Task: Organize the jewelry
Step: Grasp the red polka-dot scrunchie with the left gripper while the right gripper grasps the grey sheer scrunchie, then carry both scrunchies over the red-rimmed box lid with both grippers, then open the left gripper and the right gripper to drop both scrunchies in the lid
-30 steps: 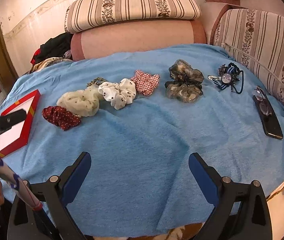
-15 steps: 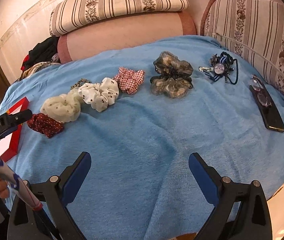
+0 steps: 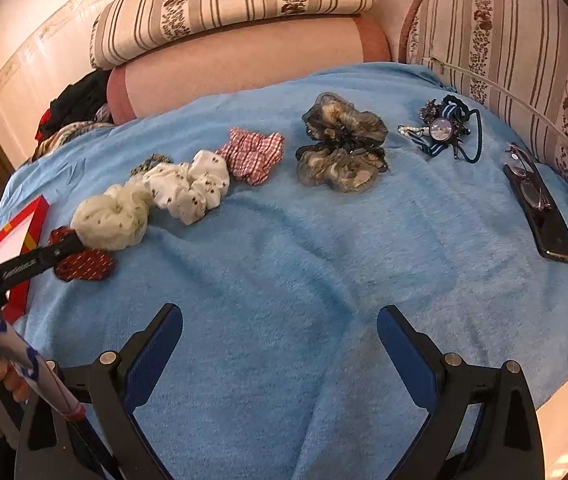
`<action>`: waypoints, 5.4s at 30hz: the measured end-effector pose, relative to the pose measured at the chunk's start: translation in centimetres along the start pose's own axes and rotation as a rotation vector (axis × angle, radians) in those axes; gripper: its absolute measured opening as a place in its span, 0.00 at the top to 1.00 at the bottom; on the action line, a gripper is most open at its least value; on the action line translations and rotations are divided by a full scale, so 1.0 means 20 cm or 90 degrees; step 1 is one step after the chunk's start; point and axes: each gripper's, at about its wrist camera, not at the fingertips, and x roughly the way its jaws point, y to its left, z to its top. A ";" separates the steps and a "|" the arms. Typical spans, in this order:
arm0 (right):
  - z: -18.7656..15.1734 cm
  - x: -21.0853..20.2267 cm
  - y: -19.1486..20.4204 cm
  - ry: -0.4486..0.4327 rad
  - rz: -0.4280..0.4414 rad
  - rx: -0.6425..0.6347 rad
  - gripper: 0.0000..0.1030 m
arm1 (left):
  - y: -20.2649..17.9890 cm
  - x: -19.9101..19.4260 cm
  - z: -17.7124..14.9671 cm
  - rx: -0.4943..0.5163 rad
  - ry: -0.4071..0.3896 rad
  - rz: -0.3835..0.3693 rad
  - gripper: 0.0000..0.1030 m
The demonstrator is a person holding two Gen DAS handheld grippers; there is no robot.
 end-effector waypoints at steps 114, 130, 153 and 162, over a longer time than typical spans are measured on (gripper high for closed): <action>0.35 0.17 1.70 0.030 0.354 -0.217 0.79 | 1.17 -0.68 0.22 -0.225 -0.219 0.237 0.82; 0.33 0.51 2.12 0.132 0.364 -0.234 0.79 | 1.58 -0.56 0.24 -0.316 -0.164 0.272 0.82; 0.29 0.75 2.16 0.177 0.321 -0.221 0.69 | 1.58 -0.52 0.23 -0.315 -0.159 0.302 0.57; 0.29 0.76 2.17 0.180 0.316 -0.223 0.65 | 1.57 -0.54 0.23 -0.305 -0.161 0.309 0.46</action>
